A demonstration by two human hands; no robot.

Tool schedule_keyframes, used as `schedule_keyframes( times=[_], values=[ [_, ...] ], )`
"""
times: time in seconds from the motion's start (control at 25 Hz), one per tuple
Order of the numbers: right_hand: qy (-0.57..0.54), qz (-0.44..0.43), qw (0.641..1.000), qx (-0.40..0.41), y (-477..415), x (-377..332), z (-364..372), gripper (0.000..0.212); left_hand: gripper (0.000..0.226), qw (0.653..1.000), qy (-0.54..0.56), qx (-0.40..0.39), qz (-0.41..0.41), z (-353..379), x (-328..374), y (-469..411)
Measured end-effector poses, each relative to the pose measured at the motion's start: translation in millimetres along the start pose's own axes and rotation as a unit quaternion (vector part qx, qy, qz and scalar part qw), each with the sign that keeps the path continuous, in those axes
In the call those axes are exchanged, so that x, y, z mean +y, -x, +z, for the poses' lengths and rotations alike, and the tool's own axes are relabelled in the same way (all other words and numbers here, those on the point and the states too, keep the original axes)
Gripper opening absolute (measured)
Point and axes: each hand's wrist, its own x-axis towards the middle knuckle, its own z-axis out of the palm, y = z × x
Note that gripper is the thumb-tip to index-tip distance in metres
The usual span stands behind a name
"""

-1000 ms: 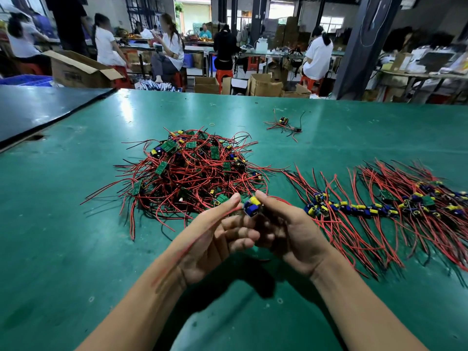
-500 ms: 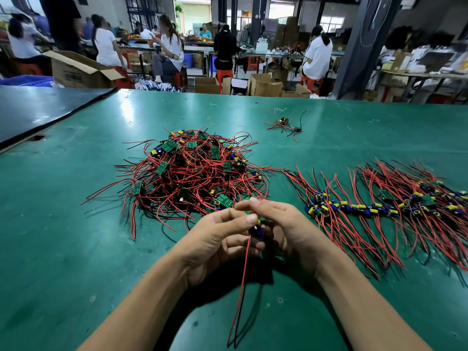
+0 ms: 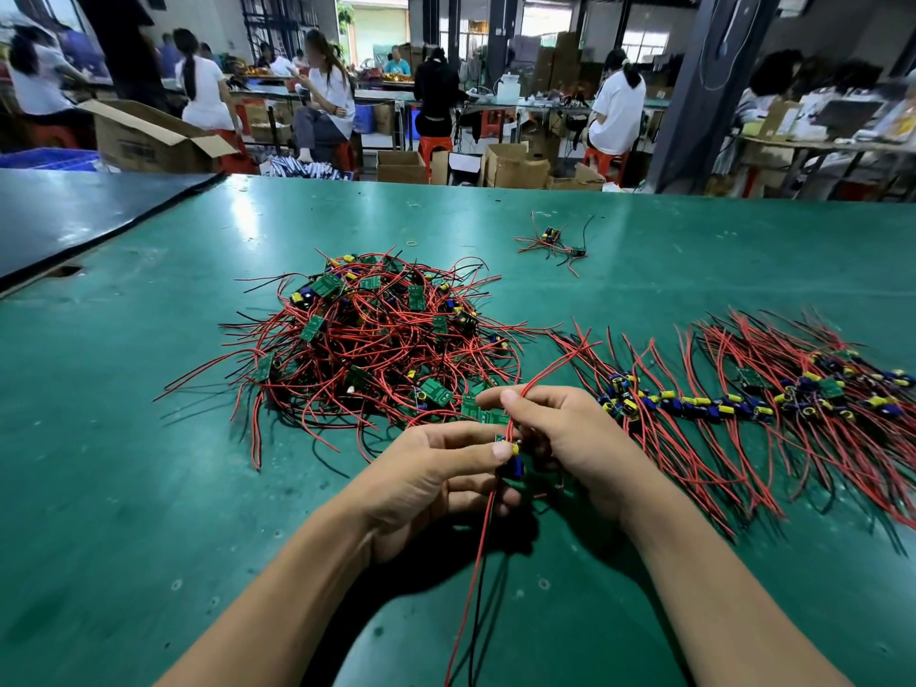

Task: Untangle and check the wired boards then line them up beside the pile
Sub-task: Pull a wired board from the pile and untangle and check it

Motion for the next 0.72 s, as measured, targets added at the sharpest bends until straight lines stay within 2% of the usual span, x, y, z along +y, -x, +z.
schedule_keyframes(
  times=[0.16, 0.32, 0.4, 0.52, 0.72],
  values=[
    [0.029, -0.023, 0.999, -0.027, 1, 1, 7, 0.029, 0.030, 1.000, 0.008, 0.012, -0.009, -3, 2, 0],
    [0.028, -0.007, 0.998, -0.062, 3, 2, 7, 0.028, 0.009, 0.996, -0.028, 0.079, -0.005, 1, -4, -2],
    [0.044, -0.015, 0.997, -0.057, 4, 3, 8, 0.030, 0.008, 0.994, -0.037, 0.098, 0.013, 2, -7, -4],
    [0.142, -0.035, 0.988, -0.041, 2, 6, 11, 0.039, 0.012, 0.992, -0.067, 0.092, 0.045, 1, -10, -4],
    [0.327, -0.055, 0.943, 0.019, -4, 8, 11, 0.055, 0.016, 0.988, -0.130, 0.065, 0.057, -1, -9, -4]
  ],
)
